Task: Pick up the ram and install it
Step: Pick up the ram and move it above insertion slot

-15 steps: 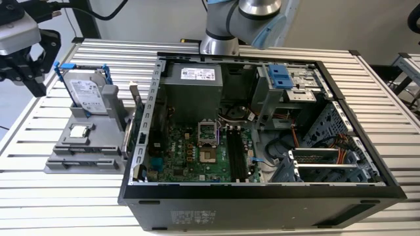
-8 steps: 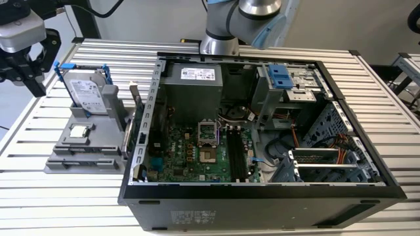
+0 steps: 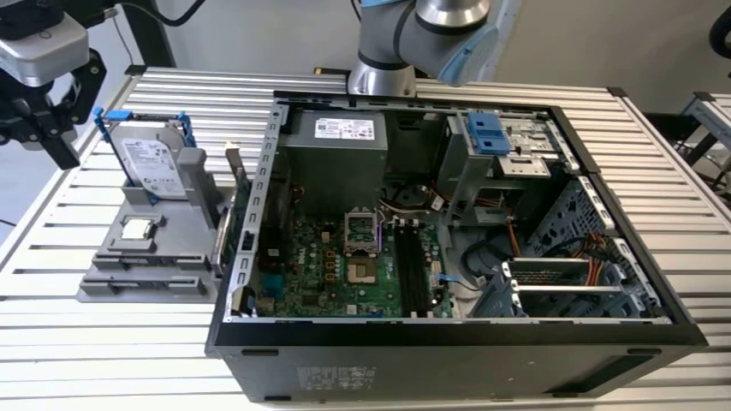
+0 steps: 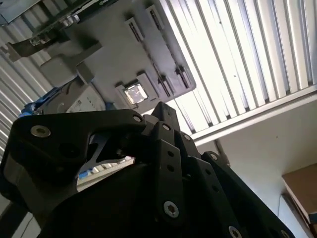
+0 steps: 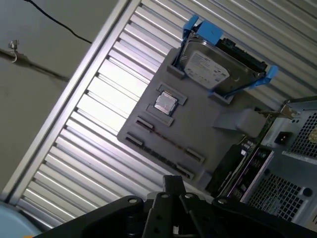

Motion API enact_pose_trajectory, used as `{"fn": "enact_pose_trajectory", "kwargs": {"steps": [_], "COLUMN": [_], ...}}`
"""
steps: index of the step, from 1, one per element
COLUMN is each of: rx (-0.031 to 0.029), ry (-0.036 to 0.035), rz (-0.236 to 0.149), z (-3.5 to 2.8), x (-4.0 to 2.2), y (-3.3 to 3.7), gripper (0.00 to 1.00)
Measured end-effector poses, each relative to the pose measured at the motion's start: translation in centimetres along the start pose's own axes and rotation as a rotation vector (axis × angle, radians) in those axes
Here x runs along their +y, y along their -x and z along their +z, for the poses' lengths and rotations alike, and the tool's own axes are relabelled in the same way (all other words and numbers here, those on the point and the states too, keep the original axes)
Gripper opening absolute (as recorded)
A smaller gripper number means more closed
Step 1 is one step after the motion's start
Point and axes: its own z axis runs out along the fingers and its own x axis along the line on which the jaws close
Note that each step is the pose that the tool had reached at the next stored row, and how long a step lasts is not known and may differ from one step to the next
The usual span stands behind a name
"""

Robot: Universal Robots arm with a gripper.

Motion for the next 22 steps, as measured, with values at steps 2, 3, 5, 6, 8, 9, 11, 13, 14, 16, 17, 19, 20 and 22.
{"fn": "enact_pose_trajectory", "kwargs": {"steps": [2, 3, 5, 6, 8, 9, 11, 13, 14, 16, 17, 19, 20, 22], "rx": [0.0011, 0.0016, 0.0027, 0.0032, 0.0043, 0.0049, 0.0059, 0.0071, 0.0078, 0.0090, 0.0094, 0.0084, 0.0061, -0.0016], "ry": [0.0004, 0.0006, 0.0011, 0.0013, 0.0017, 0.0019, 0.0023, 0.0028, 0.0031, 0.0035, 0.0036, 0.0027, 0.0015, -0.0027], "rz": [-0.021, -0.032, -0.055, -0.066, -0.088, -0.099, -0.121, -0.145, -0.158, -0.186, -0.200, -0.227, -0.240, -0.265], "z": [0.00, 0.00, 0.00, 0.00, 0.00, 0.00, 0.00, 0.00, 0.00, 0.00, 0.00, 0.00, 0.00, 0.00], "x": [0.00, 0.00, 0.00, 0.00, 0.00, 0.00, 0.00, 0.00, 0.00, 0.00, 0.00, -0.01, -0.01, 0.00], "y": [0.00, 0.00, 0.00, 0.00, 0.00, 0.00, 0.00, 0.00, 0.00, 0.00, 0.00, 0.01, 0.01, 0.00], "gripper": [0.00, 0.00, 0.00, 0.00, 0.00, 0.00, 0.00, 0.00, 0.00, 0.00, 0.00, 0.00, 0.00, 0.00]}}
